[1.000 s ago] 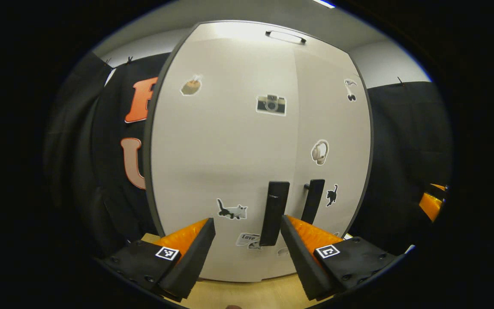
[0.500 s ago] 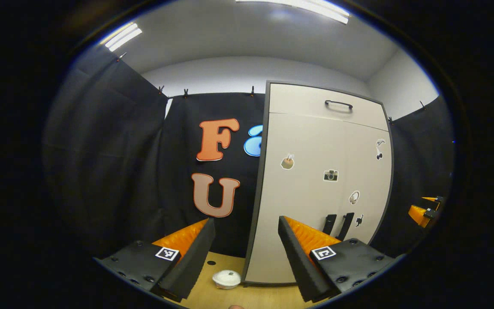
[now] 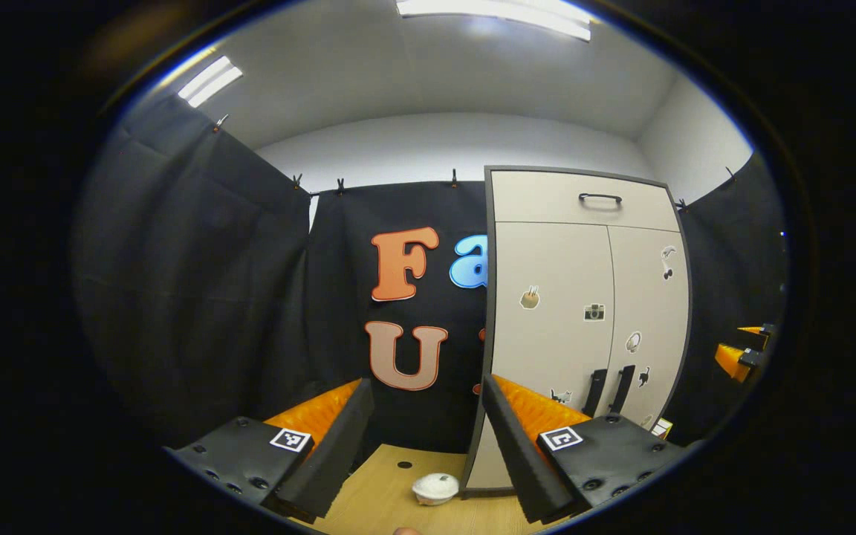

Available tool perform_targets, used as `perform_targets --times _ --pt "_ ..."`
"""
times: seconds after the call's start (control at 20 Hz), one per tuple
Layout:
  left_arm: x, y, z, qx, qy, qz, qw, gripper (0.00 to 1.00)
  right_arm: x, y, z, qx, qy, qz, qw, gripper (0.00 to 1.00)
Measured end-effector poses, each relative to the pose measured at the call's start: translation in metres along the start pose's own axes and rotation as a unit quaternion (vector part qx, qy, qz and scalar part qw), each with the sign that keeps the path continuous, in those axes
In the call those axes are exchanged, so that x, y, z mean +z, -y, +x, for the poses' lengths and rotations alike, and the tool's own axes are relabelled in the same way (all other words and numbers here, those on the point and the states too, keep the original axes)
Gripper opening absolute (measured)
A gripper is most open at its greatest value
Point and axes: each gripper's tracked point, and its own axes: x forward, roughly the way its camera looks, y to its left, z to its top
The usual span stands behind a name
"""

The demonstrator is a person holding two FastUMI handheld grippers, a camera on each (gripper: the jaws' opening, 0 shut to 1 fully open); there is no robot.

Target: Grab one shoe with the right hand and put it into the shoe cabinet, grab the other shoe with the left hand and put it into the shoe cabinet; then close the right door with the right hand and the left door with the left hand.

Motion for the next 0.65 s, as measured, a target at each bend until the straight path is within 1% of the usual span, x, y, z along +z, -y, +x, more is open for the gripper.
perform_targets --times 0.05,0.1,0.15,0.35,0.5,0.65 --pt "0.0 0.0 0.001 -0.005 -0.001 0.0 1.0 0.96 0.001 -0.003 -0.004 -0.003 0.0 -0.001 1.0 0.95" --pt "0.0 -0.001 0.002 -0.009 -0.002 0.0 1.0 0.96 0.003 -0.005 -0.007 -0.006 0.0 -0.002 1.0 0.91" --pt "0.0 -0.002 0.002 -0.011 -0.002 0.004 1.0 0.96 0.006 -0.007 -0.011 -0.01 0.003 -0.001 1.0 0.95" --pt "0.0 -0.001 0.004 -0.029 0.002 0.015 0.999 0.96 0.017 -0.004 -0.028 -0.039 0.018 0.005 0.999 0.95" --pt "-0.001 0.005 0.006 -0.049 0.001 0.009 0.999 0.96 0.02 -0.001 -0.04 -0.056 0.018 0.001 0.998 0.94" --pt "-0.002 0.005 0.007 -0.056 0.0 0.003 0.998 0.96 0.023 0.001 -0.047 -0.068 0.014 -0.007 0.998 0.94"
